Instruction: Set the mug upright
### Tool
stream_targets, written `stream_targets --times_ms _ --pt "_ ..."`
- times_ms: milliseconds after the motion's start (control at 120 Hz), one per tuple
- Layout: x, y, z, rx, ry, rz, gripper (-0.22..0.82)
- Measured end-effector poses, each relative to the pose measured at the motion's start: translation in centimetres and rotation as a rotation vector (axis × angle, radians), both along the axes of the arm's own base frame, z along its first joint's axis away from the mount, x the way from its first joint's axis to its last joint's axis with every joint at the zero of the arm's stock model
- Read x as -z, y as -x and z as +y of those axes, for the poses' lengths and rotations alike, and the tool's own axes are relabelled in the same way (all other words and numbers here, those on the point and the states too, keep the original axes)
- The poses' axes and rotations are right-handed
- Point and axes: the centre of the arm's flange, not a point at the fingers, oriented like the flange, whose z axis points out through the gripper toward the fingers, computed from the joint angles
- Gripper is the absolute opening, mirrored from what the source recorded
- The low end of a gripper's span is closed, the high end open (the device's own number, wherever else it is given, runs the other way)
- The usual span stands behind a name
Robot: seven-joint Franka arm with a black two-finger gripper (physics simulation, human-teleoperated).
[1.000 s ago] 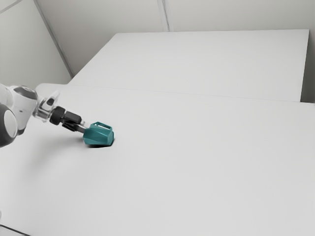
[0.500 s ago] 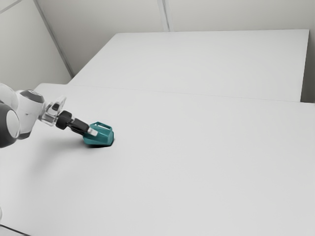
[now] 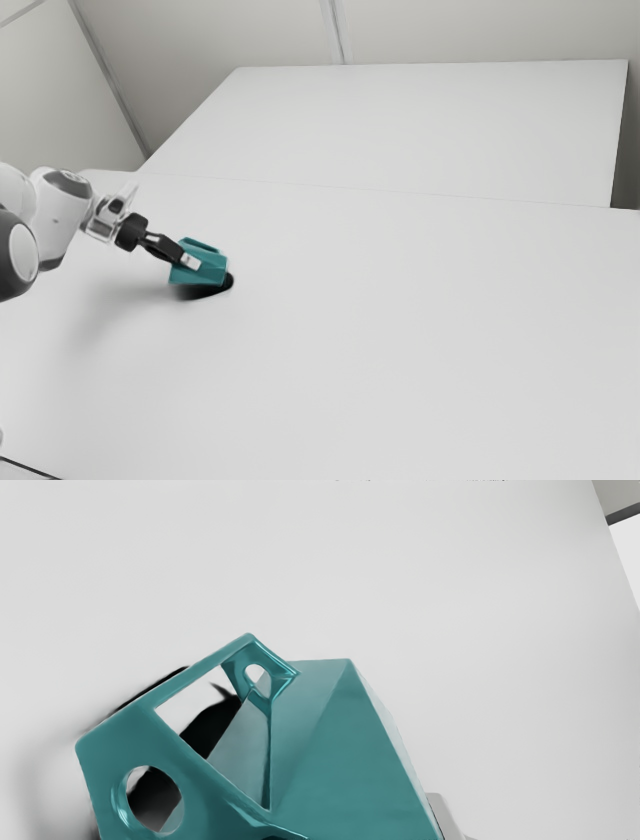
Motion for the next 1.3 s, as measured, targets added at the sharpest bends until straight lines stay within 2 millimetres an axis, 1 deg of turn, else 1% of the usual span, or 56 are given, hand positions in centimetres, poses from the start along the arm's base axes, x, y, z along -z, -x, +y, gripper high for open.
stream_targets --times_ms 92,308,392,433,475,525,567,625,667,717,758,817,933,1033,1167,1300 --pt "-1.0 -0.3 -0.9 0.019 -0.014 -0.003 -0.16" --pt "-2.1 -0.9 -2.2 0.046 -0.069 0.011 -0.17" --pt "-3.3 -1.2 -3.2 0.07 -0.118 0.009 -0.18" --pt "-4.2 -1.5 -4.3 0.095 -0.151 0.003 -0.18" --pt "-4.9 -1.5 -5.9 0.129 -0.187 0.001 -0.18" --pt "-5.8 -1.5 -8.1 0.178 -0.247 -0.005 -0.18" --pt "-6.6 -1.5 -10.3 0.23 -0.312 -0.011 -0.18" --pt "-6.9 -1.0 -13.5 0.293 -0.405 -0.016 -0.18" --pt "-7.3 -0.9 -15.2 0.337 -0.485 -0.028 -0.18" --pt "-8.1 -1.0 -16.8 0.38 -0.581 -0.052 -0.18" --pt "-8.4 -1.3 -17.9 0.4 -0.64 -0.073 -0.18" --pt "-8.2 -1.2 -19.4 0.42 -0.708 -0.096 -0.18" --pt "-8.8 -1.0 -22.2 0.427 -0.793 -0.153 -0.18" --pt "-8.6 -0.5 -24.0 0.405 -0.821 -0.171 -0.18" --pt "-8.3 0.8 -26.6 0.377 -0.829 -0.172 -0.18" --pt "-7.9 1.5 -28.2 0.348 -0.842 -0.157 -0.18"
